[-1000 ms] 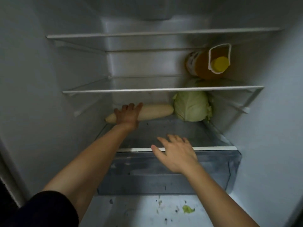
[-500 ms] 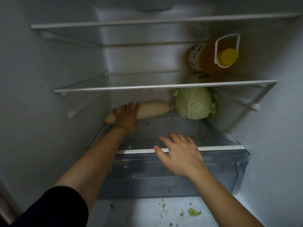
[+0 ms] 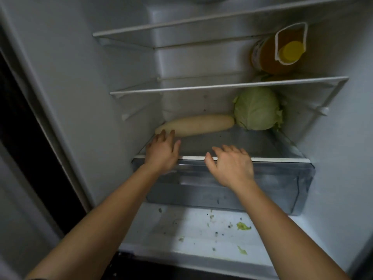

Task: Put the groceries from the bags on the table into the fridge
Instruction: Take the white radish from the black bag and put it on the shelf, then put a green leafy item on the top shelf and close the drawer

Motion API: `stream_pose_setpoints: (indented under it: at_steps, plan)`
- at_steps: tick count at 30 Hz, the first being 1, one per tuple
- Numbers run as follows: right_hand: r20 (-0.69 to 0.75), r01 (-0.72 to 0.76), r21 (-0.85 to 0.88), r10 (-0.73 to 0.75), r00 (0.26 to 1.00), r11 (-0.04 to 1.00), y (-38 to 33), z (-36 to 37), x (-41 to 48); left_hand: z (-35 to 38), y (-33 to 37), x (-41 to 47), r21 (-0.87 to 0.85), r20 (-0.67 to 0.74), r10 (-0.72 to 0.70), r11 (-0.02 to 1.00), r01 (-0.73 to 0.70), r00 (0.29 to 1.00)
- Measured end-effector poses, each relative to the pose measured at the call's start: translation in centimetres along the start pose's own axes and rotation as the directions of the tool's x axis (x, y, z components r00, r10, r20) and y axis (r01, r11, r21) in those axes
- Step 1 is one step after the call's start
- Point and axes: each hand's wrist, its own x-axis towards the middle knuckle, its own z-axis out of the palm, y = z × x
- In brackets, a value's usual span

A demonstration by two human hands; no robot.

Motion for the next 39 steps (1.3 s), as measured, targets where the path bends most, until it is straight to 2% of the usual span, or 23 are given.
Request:
stream_pose_setpoints:
  at_steps: [7,13,18,23,29,32,34,37,39]
  plan:
    - [-0.016,0.037,-0.012,-0.037,0.999,0.999,0.1,-0.8,-1.2,-0.8,-0.6,-6.7,0.119,-0.036,-0.008,0.993,0.012,0.999]
    - [-0.022,0.090,-0.011,-0.090,0.996,0.996,0.5,-2.6,-3.0,-2.3,-0.5,-9.8,0.191,0.009,-0.040,0.981,0.038,0.999]
    - [-0.055,0.058,0.018,-0.057,0.997,0.998,0.2,-3.8,-7.1,-4.3,-0.2,-15.8,0.158,-0.003,-0.023,0.987,0.023,1.000]
    - [-0.083,0.027,0.119,-0.017,0.996,0.993,-3.5,-5.5,-14.9,-7.8,-1.4,-26.3,0.176,-0.153,0.110,0.981,-0.083,0.982]
    - [-0.226,0.167,0.252,-0.111,0.968,0.953,-12.9,-7.1,-26.3,-13.6,-5.9,-40.0,0.249,-0.384,0.248,0.955,-0.159,0.889]
    - [-0.326,0.312,0.301,-0.211,0.922,0.901,-19.2,-7.5,-30.7,-17.4,-10.0,-46.6,0.312,-0.457,0.226,0.946,-0.083,0.860]
    - [-0.397,0.419,0.331,-0.279,0.875,0.845,-24.2,-7.8,-33.2,-19.9,-13.9,-50.7,0.341,-0.472,0.153,0.940,0.020,0.868]
    - [-0.453,0.554,0.351,-0.381,0.806,0.755,-32.3,-7.9,-36.8,-23.4,-20.9,-56.8,0.361,-0.451,-0.057,0.901,0.240,0.891]
    - [-0.463,0.637,0.375,-0.459,0.758,0.674,-37.9,-7.8,-39.2,-25.6,-25.5,-61.4,0.365,-0.425,-0.221,0.845,0.390,0.878]
